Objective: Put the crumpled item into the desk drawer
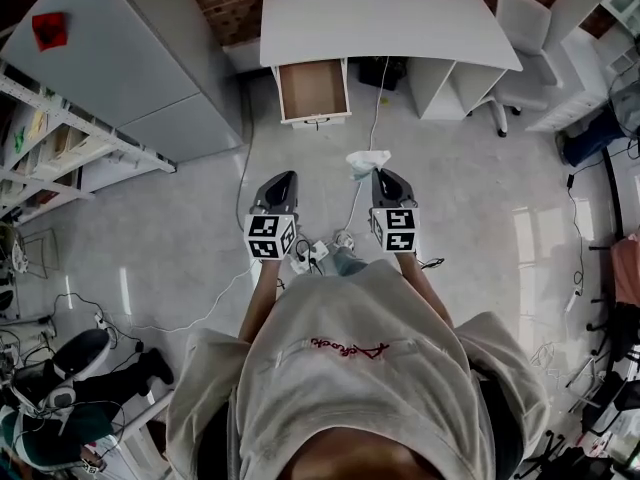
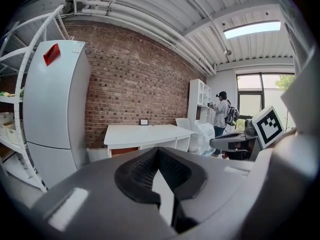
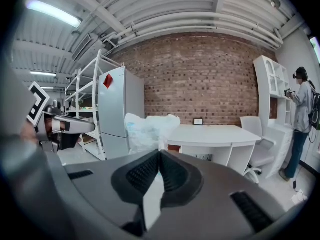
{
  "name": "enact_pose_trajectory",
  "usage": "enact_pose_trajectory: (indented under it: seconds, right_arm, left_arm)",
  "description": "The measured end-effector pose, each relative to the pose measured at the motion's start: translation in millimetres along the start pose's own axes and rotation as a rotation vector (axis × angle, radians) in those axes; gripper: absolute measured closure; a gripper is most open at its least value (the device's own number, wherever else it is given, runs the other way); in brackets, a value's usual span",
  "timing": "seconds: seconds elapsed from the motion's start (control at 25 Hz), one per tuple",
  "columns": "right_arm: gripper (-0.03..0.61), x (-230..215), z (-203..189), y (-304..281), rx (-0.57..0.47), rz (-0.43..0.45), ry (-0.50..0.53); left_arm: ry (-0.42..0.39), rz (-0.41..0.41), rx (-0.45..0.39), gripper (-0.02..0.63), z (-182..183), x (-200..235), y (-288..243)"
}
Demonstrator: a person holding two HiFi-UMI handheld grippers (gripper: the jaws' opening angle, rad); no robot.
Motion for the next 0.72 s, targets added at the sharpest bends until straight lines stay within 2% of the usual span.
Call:
enact_pose_trajectory:
  seconds: [0.44,0.72]
  right_arm:
    - [0.566,-44.8,29.5,-110.2,0.010,0.023,-0.001]
    - [0.566,-51.7,41.1,-149.8,0.025,0.045,0.007]
  left_arm:
    - [0.006,0.020,0.003,0.604,36.1,55.8,-101.1]
    - [0.022,0.036,0.014,0.604,43.9,77.6,-126.6]
Point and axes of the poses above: the fingertips, and each gripper's own axes: y backward along the fingers, x to its left, z out of its top, the point moved 10 cm from there along y, backward along the fingers, and after that the axes turned 9 degrees about -z, right-handed, at the moved point
